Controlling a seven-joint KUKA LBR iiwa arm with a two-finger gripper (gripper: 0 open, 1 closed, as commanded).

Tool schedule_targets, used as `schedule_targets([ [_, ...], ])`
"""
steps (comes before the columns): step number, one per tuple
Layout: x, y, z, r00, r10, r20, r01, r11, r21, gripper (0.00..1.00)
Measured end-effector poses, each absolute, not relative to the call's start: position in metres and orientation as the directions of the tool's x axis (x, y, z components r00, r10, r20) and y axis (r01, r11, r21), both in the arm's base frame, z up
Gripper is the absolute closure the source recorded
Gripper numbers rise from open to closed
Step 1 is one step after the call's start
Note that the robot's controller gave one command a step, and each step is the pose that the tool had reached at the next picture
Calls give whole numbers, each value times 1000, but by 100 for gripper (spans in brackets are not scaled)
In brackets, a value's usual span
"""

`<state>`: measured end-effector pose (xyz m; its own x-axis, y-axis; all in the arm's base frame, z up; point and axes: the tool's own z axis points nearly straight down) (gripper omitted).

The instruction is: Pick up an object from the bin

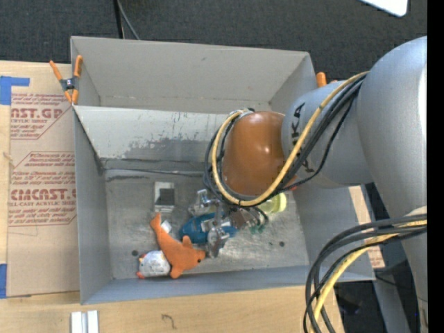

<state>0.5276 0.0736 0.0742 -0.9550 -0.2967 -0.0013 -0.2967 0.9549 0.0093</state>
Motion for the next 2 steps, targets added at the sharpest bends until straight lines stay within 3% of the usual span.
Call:
schedule_targets([
  [1, 528, 74, 74, -955, -296, -1, -296, 955, 9, 100],
  [2, 520, 70, 228, -956, -294, -2, -294, 956, 0, 100],
])
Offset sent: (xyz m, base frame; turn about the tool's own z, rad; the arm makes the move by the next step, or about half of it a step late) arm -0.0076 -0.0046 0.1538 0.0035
